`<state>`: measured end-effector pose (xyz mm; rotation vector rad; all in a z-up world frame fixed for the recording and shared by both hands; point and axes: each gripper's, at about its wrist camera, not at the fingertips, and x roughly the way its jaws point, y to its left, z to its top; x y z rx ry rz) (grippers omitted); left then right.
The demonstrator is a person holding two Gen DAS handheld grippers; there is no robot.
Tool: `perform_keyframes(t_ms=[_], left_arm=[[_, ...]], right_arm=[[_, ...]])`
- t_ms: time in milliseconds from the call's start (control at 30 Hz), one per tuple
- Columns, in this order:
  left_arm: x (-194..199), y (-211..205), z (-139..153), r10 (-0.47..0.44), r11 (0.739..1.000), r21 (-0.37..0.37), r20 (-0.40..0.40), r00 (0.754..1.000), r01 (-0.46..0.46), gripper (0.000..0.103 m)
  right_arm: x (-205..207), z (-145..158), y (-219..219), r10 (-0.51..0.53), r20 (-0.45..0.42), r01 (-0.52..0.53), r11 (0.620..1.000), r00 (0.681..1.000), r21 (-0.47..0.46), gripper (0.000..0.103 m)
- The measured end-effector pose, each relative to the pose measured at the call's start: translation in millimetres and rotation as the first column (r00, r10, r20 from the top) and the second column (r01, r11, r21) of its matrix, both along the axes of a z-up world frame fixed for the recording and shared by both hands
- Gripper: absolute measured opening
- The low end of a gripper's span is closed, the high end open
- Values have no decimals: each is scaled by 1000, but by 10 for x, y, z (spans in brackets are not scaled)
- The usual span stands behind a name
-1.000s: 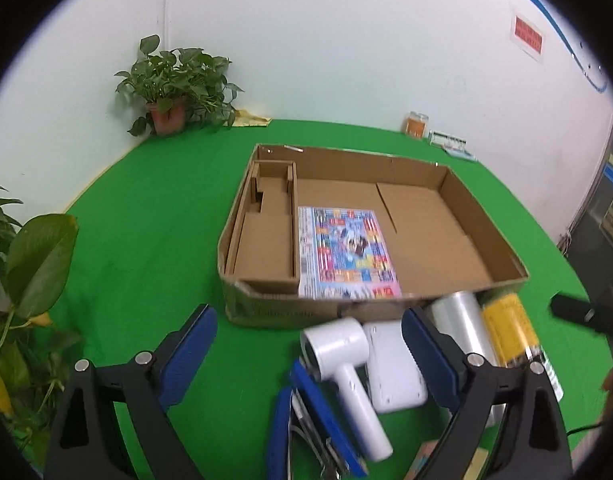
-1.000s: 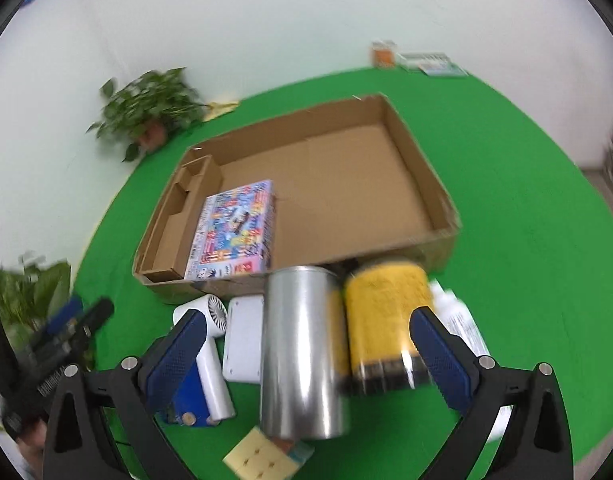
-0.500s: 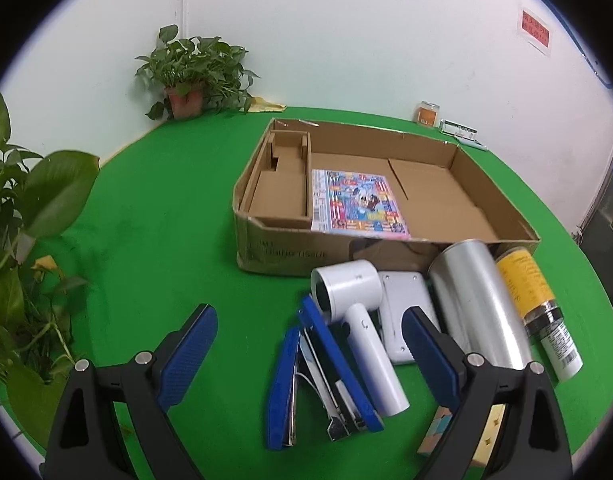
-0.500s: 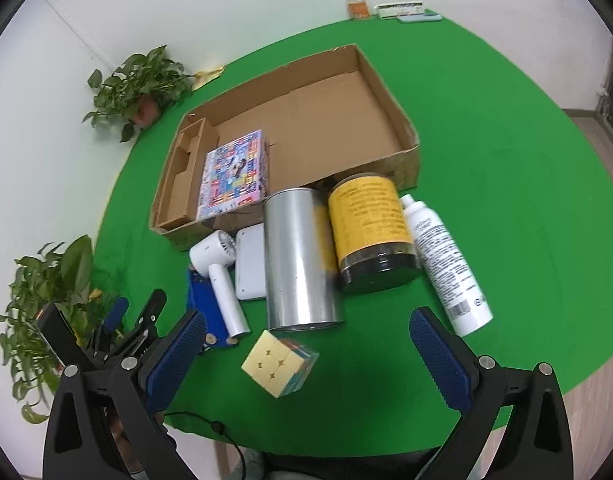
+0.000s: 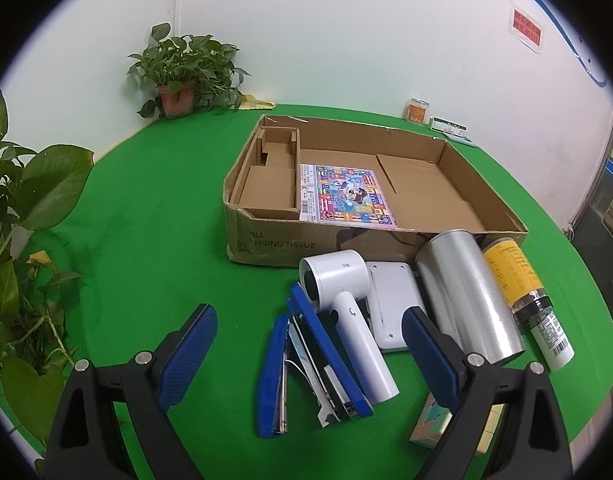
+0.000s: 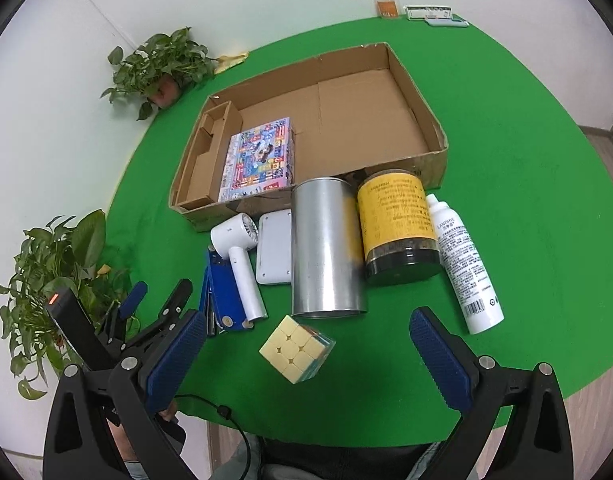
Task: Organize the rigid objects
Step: 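Reach both grippers to the silver metal cylinder and grasp it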
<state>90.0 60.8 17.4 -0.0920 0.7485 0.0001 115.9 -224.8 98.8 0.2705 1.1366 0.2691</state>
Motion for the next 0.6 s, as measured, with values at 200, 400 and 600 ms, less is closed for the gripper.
perform_keyframes(t_ms=[200,400,600], left_arm=[[120,55,-30,-115,979,-172,-53,992,105,94],[398,-82,-137,-261,918,-335,-110,959,211,94],[687,-420,-276,-410,844,-437,-154,899,310,94]], right_arm=[[16,-385,20,48,90,-46,999,995,-25,102],[142,-1063,-63,21,61,-22,1000,998,16,102],[245,-1405,-31,-41,24,38,993,999,114,101]])
